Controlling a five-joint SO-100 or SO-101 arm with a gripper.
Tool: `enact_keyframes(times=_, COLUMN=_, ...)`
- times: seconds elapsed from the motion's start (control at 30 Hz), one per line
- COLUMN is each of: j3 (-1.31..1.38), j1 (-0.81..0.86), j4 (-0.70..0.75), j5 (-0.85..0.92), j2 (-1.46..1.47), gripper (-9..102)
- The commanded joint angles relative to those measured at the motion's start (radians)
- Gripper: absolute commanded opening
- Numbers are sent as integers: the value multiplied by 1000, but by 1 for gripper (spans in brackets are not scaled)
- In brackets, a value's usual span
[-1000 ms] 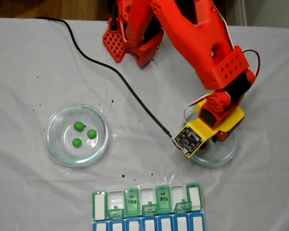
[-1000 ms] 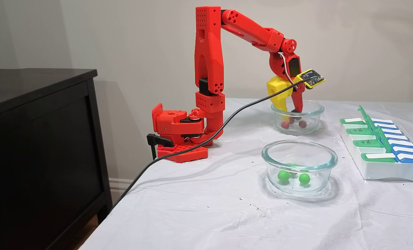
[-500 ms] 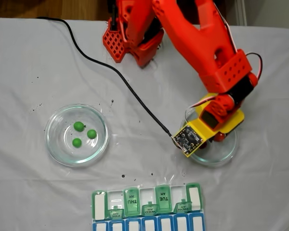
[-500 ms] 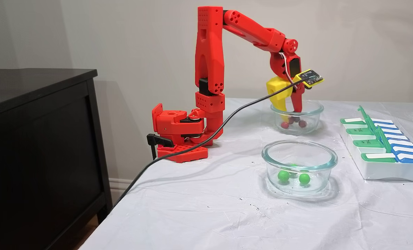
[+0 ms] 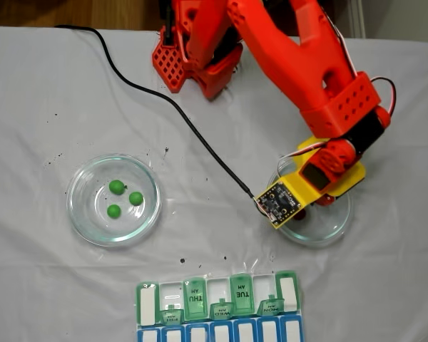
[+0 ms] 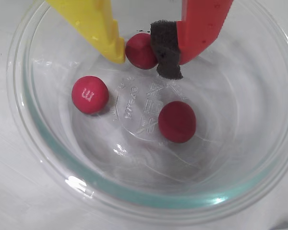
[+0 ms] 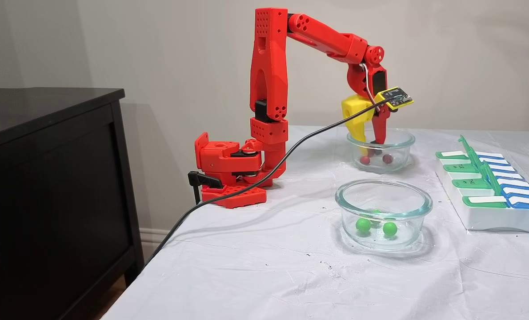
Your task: Sort medicines into box.
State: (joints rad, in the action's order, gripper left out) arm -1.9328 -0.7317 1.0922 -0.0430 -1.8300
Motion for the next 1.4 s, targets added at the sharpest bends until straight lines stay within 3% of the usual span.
enact_keyframes(times=0.0, j3=92, j1=-23, j4=25, j5=-25, j2=-3, gripper=12)
enact_keyframes(times=0.6, j3=92, j1=-51, j4=18, j5=-74, j2=60, gripper=17)
enact_keyframes(times=0.87, j3=89, j1=-41, j4=-37, j5=-6, j2=-9, gripper=18)
enact_keyframes(times=1.13, j3=46, j1=-86, j4=9, j5=61, j2=-118, gripper=19)
enact_keyframes(times=1.37, j3=78, j1=-127, j4=137, j5=74, j2=-186, gripper=20)
